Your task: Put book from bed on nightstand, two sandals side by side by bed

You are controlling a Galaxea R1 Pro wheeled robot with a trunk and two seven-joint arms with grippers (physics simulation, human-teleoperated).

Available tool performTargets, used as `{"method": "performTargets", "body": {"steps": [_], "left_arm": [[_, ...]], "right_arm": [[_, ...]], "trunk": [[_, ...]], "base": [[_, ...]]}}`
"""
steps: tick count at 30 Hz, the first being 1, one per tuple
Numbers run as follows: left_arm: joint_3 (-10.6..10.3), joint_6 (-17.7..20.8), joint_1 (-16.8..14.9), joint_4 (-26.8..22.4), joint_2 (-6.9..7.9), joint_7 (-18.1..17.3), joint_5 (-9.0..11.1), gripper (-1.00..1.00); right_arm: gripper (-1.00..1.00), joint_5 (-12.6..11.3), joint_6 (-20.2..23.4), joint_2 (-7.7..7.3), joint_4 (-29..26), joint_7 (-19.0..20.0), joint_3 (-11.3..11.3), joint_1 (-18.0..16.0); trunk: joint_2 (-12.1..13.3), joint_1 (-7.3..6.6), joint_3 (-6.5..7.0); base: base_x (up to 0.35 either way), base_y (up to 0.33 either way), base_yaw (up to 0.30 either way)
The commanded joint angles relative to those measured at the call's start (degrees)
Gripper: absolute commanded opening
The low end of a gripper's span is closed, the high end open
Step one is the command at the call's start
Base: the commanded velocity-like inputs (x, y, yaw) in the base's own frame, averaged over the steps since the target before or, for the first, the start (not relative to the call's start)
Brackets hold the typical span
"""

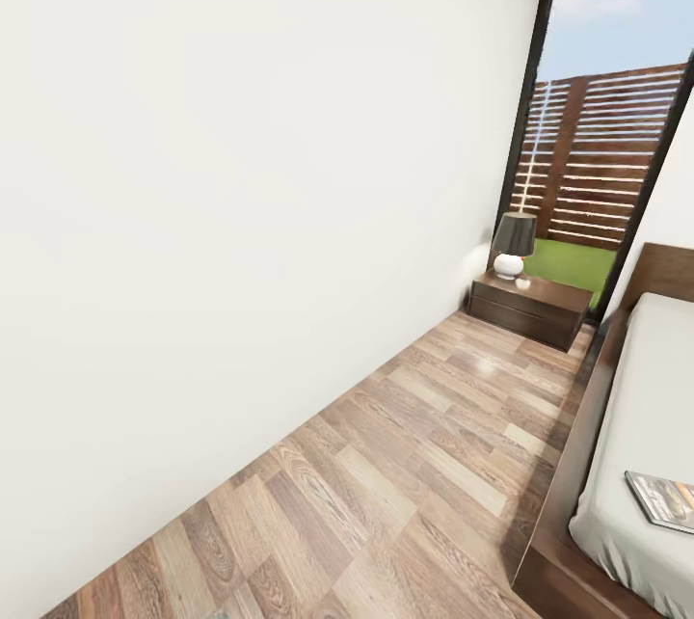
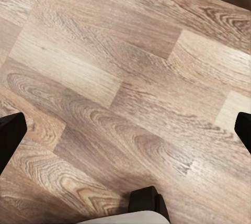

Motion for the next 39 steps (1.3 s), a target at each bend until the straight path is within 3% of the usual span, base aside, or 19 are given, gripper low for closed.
{"method": "performTargets", "body": {"steps": [1,39], "left_arm": [[0.08,-0.10,-0.03,0.06,0.00,-0.44,0.60,1.00],[0.08,-0.10,-0.03,0.06,-0.01,-0.44,0.60,1.00]], "right_arm": [[1.00,-0.55,-0.17,-0.05,-0.03,0.08,0.24,0.01],[1.00,-0.46,-0.17,0.00,-0.01,-0.12,0.30,0.01]], "trunk": [[-0.03,0.00,-0.05],[-0.03,0.00,-0.05]], "base": [[0.000,0.000,0.059],[0.000,0.000,0.282]]}}
